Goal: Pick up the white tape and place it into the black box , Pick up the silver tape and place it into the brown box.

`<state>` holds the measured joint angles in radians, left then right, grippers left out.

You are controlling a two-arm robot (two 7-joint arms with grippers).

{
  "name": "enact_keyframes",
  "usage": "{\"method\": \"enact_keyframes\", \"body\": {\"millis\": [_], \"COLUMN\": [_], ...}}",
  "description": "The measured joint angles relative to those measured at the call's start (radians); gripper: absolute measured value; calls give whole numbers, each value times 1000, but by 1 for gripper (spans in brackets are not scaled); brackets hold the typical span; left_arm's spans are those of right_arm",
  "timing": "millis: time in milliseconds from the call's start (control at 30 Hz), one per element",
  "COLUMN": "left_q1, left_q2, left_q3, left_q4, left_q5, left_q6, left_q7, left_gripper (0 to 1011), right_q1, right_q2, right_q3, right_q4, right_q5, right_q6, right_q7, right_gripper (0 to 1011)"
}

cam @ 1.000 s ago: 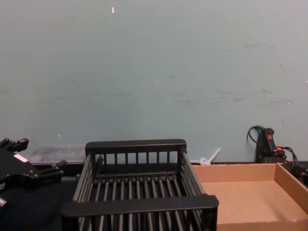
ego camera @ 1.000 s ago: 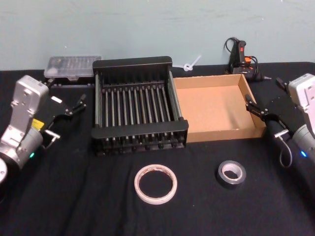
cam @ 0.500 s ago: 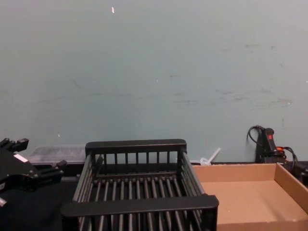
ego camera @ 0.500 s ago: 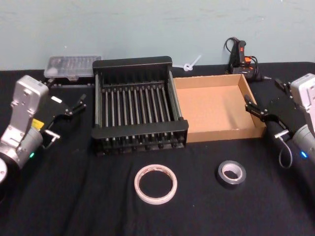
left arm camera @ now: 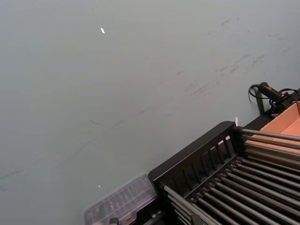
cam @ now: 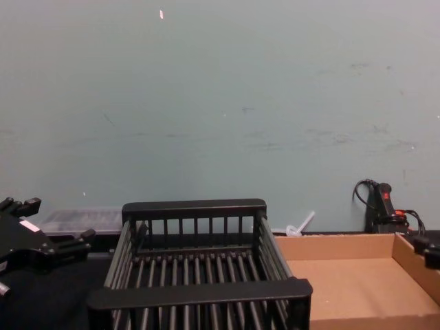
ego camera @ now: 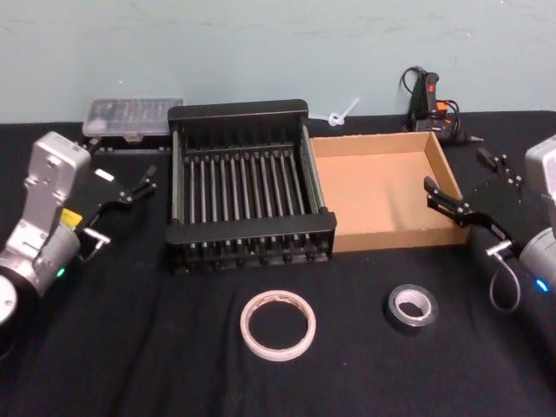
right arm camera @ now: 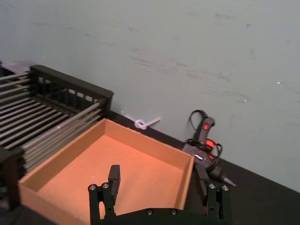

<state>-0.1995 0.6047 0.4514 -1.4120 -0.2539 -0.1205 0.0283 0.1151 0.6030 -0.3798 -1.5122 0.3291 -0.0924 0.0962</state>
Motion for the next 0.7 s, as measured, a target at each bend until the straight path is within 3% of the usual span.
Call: {"method": "enact_keyframes", "body": {"millis": [300, 700], "left_q1": [0, 0], "left_q2": [0, 0], "left_q3": [0, 0], "left_q4": [0, 0], "left_q5": [0, 0], "left_q6": [0, 0], "left_q7": [0, 0], "left_gripper": [1002, 1001], "right_q1": [-59, -181], "right_q2": [20, 59], "right_q3": [22, 67], "right_q4": [-79, -202], "right_q5": [26, 71], "right_q6": [53, 136], "right_q7": [39, 79], "right_gripper": [1002, 1002]}}
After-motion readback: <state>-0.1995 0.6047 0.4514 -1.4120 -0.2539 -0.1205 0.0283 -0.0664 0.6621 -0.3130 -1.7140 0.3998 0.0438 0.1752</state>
